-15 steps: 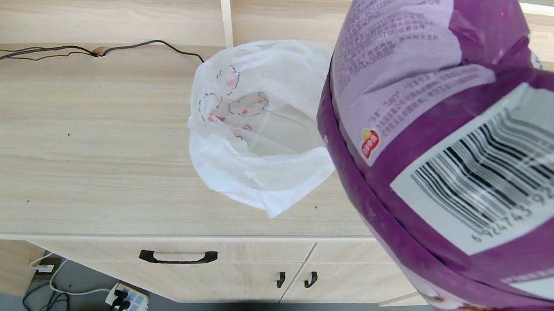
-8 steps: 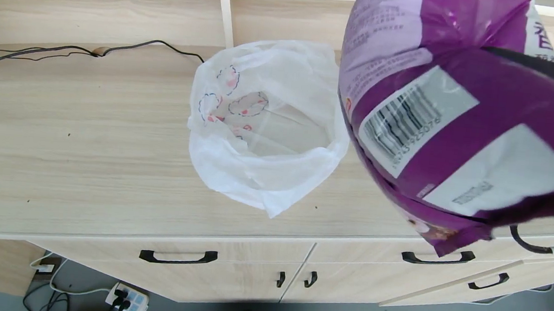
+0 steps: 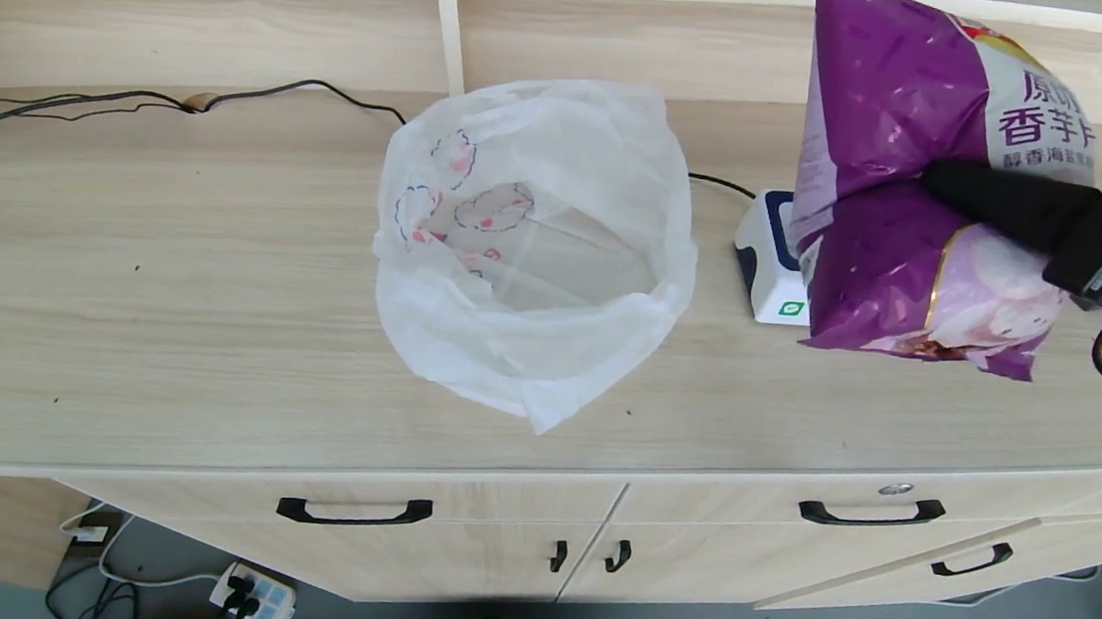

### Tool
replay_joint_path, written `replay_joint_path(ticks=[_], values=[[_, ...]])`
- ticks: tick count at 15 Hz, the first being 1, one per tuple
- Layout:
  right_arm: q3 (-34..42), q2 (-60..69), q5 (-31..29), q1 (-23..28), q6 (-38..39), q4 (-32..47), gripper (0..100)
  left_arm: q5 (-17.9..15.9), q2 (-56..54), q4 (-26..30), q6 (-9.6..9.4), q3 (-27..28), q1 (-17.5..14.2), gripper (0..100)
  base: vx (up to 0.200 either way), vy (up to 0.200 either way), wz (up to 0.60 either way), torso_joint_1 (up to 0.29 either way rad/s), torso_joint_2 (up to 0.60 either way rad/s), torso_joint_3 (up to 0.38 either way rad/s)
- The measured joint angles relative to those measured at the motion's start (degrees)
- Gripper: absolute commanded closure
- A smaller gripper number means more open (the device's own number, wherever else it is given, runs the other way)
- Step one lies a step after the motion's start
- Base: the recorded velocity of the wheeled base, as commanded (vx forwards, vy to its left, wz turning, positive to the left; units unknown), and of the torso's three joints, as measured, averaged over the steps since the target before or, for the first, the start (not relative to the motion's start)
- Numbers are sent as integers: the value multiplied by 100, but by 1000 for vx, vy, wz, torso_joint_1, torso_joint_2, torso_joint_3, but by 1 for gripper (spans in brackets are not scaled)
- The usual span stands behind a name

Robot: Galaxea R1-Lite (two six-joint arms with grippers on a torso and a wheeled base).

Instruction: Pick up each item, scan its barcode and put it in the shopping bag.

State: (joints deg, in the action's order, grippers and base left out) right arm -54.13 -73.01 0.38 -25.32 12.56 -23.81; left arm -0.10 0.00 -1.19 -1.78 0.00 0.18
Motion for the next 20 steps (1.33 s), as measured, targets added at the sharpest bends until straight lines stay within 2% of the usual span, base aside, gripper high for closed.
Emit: replay_joint_path(ticks=[4,8,11,14,20], values=[[-511,-304,-410,306,-1274,74,100,0,0,-2,1,0,0,0,0,0,0,0,0,0],[-649,-675,-461,347,-2035,-73,100,0,0,-2,1,0,0,0,0,0,0,0,0,0],[-662,-974,-473,435,-2219,-534,100,0,0,-2,1,0,0,0,0,0,0,0,0,0],[-675,-1164,-458,700,-2410,-600,100,0,0,0,1,0,0,0,0,0,0,0,0,0],[-681,-1331,-417,812,-2397,-833,100,0,0,0,1,0,0,0,0,0,0,0,0,0]])
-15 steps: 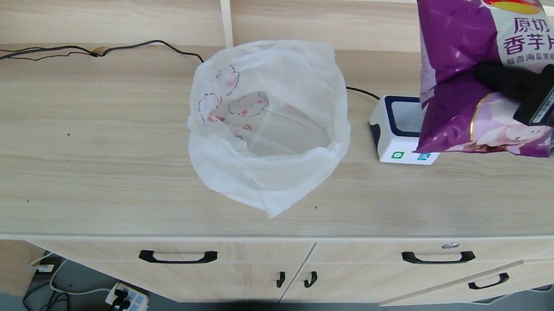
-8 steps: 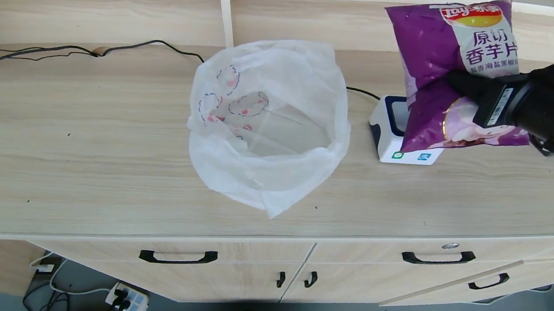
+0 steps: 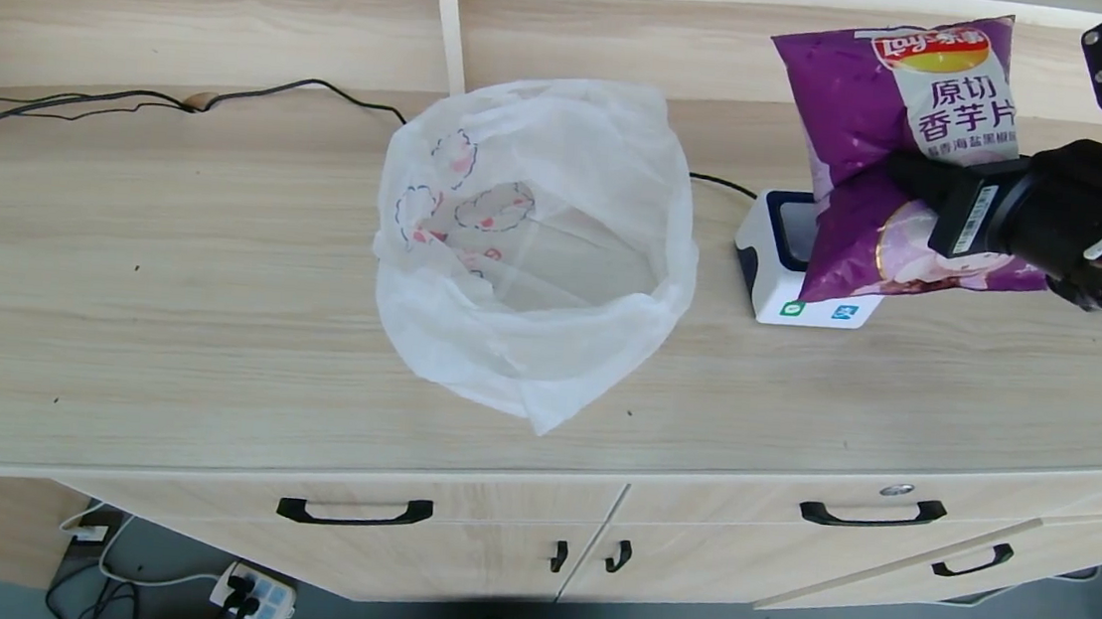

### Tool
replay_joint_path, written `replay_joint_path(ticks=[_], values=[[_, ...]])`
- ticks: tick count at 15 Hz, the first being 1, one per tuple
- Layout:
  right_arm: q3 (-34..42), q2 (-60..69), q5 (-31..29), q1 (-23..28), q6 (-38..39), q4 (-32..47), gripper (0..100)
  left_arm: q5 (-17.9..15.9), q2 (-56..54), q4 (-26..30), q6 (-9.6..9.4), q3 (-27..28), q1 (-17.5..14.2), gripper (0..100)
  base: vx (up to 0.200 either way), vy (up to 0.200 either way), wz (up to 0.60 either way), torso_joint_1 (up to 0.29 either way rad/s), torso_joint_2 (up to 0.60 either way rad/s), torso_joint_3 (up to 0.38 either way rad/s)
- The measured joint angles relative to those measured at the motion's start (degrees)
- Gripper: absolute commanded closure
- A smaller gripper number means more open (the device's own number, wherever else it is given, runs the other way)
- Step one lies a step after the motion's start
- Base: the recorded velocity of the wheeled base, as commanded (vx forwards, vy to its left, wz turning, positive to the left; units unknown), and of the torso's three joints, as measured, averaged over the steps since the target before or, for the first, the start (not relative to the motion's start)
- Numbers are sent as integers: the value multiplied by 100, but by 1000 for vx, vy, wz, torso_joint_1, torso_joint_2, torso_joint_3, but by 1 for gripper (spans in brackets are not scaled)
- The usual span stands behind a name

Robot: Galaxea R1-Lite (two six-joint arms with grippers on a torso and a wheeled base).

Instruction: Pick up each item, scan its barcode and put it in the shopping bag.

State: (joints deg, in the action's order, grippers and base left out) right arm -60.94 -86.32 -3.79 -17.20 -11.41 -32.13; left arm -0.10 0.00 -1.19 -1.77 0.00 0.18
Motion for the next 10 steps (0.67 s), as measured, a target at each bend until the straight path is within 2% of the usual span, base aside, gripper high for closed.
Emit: replay_joint_path(ticks=[2,4,6,10], values=[[15,83,87,9,-24,6,100,0,0,0,-1,0,0,0,0,0,0,0,0,0],[124,256,611,-2,-33,23,100,0,0,0,-6,0,0,0,0,0,0,0,0,0],[330,525,791,-7,-30,26,100,0,0,0,-9,0,0,0,0,0,0,0,0,0],[850,986,727,1,268,50,100,-1,0,-2,-9,0,4,0,0,0,600,-1,2,6]])
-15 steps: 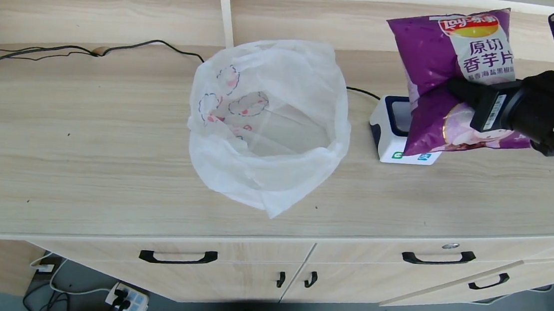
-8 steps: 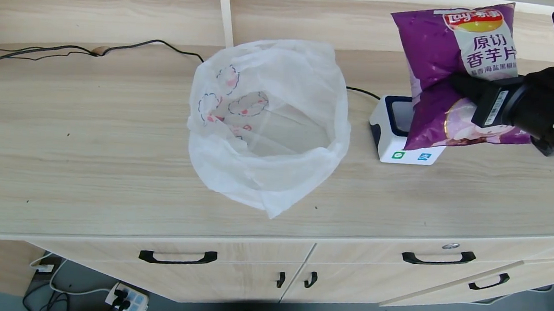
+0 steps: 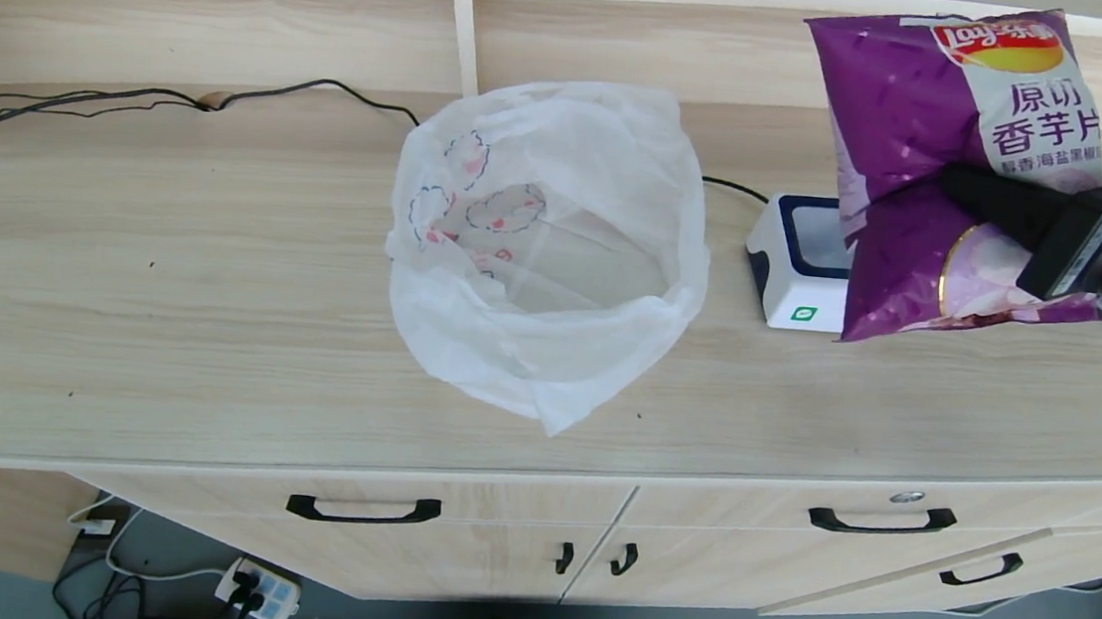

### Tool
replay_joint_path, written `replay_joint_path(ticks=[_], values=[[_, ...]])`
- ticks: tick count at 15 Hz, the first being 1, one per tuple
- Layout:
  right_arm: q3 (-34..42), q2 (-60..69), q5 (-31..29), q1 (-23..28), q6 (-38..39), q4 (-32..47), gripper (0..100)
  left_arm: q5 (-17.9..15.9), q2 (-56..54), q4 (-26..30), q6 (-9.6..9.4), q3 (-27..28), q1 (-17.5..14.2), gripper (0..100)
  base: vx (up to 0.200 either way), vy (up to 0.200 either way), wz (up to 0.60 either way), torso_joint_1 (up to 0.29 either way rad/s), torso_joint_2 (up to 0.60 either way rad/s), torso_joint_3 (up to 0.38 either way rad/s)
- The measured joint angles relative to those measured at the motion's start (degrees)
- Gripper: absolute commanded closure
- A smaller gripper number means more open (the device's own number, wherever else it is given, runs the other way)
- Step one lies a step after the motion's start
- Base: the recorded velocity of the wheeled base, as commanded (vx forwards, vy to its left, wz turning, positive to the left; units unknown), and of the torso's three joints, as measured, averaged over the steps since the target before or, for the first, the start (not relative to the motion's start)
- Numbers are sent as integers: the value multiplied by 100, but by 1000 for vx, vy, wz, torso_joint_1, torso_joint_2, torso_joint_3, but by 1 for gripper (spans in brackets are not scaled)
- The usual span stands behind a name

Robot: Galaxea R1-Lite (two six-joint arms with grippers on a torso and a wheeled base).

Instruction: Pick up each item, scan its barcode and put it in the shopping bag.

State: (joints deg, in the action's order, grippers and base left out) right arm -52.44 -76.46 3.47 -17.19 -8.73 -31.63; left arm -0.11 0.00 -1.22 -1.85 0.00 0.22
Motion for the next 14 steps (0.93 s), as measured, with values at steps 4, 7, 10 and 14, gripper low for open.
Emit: replay_joint_path(ticks=[4,7,10,14], values=[[-56,130,-288,5,50,-17,100,1,0,5,0,0,-4,0,0,0,600,8,6,2],[-244,212,-535,94,116,-30,100,1,0,0,0,0,-4,0,0,0,200,-1,1,1],[-364,336,-519,41,71,-20,100,4,0,2,0,0,0,0,0,0,0,0,0,0],[-160,325,-599,-640,1220,-9,100,1,0,2,0,0,-1,0,0,0,0,0,0,0]])
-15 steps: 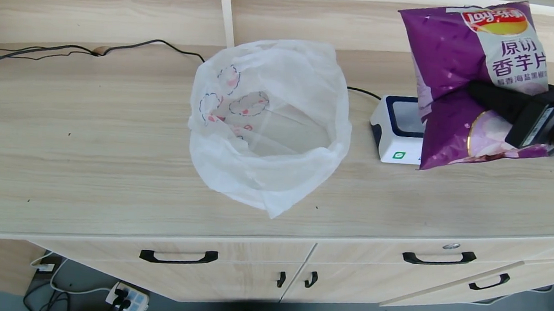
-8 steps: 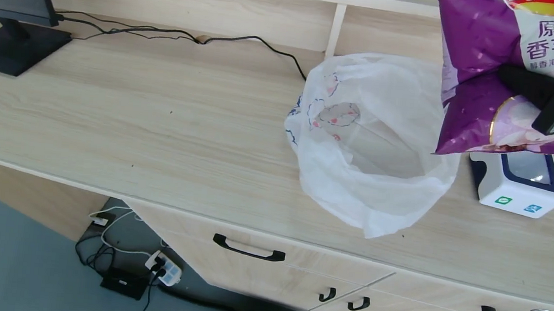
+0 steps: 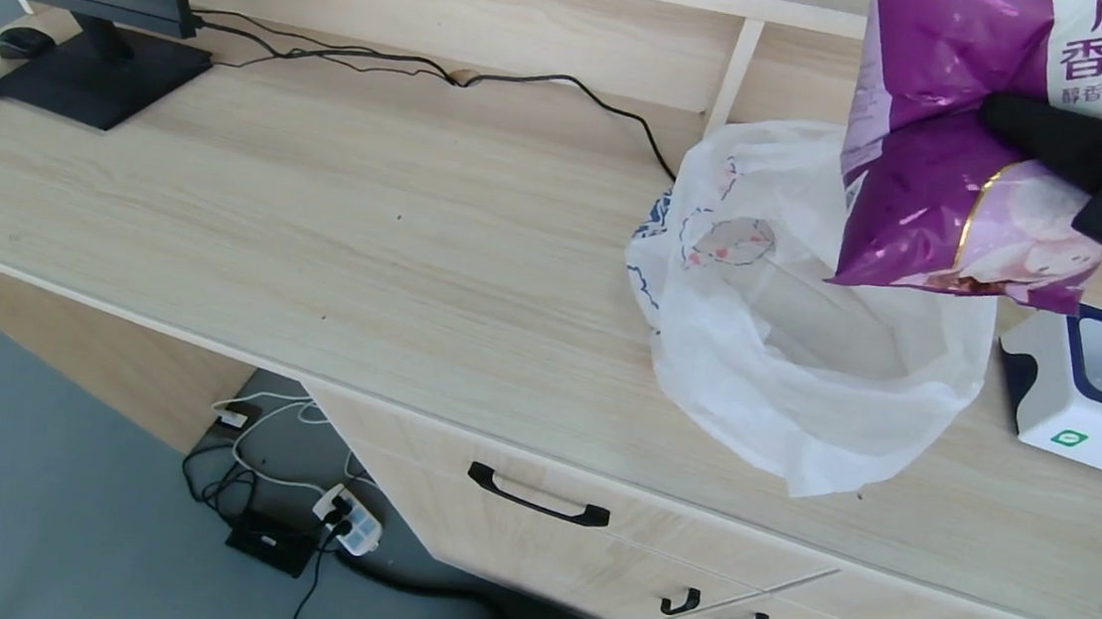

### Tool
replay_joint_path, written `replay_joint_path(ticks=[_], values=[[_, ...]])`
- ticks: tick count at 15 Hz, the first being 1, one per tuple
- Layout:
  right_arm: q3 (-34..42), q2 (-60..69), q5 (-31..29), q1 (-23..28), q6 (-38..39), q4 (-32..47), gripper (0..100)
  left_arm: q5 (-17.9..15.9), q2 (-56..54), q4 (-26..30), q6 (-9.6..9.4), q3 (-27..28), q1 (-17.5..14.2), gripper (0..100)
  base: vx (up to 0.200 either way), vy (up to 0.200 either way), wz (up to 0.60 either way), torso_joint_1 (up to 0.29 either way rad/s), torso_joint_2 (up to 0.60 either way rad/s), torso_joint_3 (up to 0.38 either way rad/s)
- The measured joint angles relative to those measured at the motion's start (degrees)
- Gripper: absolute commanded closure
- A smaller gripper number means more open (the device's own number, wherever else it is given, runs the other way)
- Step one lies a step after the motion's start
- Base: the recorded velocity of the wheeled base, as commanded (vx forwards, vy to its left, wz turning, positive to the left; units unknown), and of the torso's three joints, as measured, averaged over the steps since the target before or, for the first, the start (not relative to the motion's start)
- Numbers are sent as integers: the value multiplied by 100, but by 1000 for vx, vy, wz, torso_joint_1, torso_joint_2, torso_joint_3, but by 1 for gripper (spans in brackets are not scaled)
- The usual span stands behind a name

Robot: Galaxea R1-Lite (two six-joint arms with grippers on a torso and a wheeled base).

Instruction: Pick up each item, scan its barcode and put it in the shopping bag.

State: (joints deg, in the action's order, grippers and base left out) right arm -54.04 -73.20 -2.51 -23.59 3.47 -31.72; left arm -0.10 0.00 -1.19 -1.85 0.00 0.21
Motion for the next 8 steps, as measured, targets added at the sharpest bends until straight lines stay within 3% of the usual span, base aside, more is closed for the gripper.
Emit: replay_joint_path(ticks=[3,8], values=[[-235,-238,-161,-234,567,2,100,0,0,0,0,0,-2,0,0,0,0,0,0,0],[-450,-772,-1112,-378,1499,-13,100,-1,0,0,0,0,-2,0,0,0,0,0,0,0]])
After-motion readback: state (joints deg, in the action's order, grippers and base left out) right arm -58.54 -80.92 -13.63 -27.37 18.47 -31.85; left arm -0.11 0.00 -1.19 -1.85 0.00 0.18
